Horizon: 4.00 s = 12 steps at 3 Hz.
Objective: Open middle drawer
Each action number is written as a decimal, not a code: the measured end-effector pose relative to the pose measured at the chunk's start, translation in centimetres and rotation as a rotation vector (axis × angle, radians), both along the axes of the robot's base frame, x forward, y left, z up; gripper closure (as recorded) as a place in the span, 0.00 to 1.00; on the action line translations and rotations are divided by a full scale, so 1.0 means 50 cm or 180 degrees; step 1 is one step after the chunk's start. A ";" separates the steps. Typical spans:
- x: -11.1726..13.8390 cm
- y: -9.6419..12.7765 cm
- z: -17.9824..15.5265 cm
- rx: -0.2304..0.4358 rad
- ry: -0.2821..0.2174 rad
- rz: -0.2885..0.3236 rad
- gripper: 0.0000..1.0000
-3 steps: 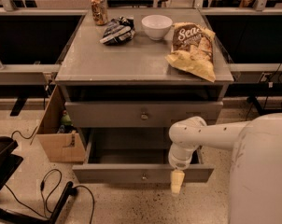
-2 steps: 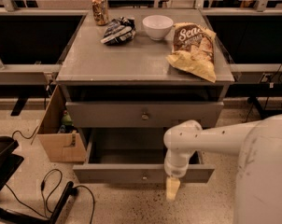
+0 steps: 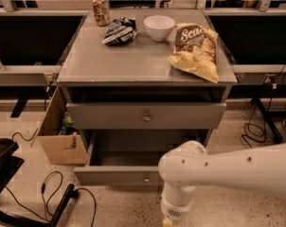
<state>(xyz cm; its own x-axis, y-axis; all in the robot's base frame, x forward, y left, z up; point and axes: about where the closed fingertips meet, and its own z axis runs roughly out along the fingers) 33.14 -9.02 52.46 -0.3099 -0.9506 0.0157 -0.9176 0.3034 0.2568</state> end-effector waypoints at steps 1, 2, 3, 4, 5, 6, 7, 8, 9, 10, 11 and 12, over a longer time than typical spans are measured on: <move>-0.066 0.009 0.009 -0.0014 0.0137 0.0001 0.68; 0.017 -0.002 -0.016 -0.0011 -0.0123 0.0099 0.44; 0.123 -0.032 -0.037 -0.0086 -0.0421 0.0233 0.21; 0.227 -0.070 -0.052 -0.0132 -0.0622 0.0323 0.00; 0.304 -0.098 -0.081 -0.0070 -0.0701 0.0345 0.00; 0.376 -0.114 -0.144 0.0069 -0.0653 0.0343 0.00; 0.348 -0.137 -0.200 0.0177 -0.0687 0.0308 0.00; 0.348 -0.137 -0.200 0.0176 -0.0687 0.0308 0.00; 0.324 -0.142 -0.212 0.0073 -0.0501 0.0281 0.18; 0.274 -0.145 -0.210 -0.0015 -0.0274 0.0195 0.41; 0.277 -0.143 -0.202 -0.0015 -0.0274 0.0195 0.64; 0.281 -0.140 -0.200 -0.0015 -0.0274 0.0194 0.88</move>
Offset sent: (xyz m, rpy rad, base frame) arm 0.0706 -0.0106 -0.0224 -0.0105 -0.1751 0.0928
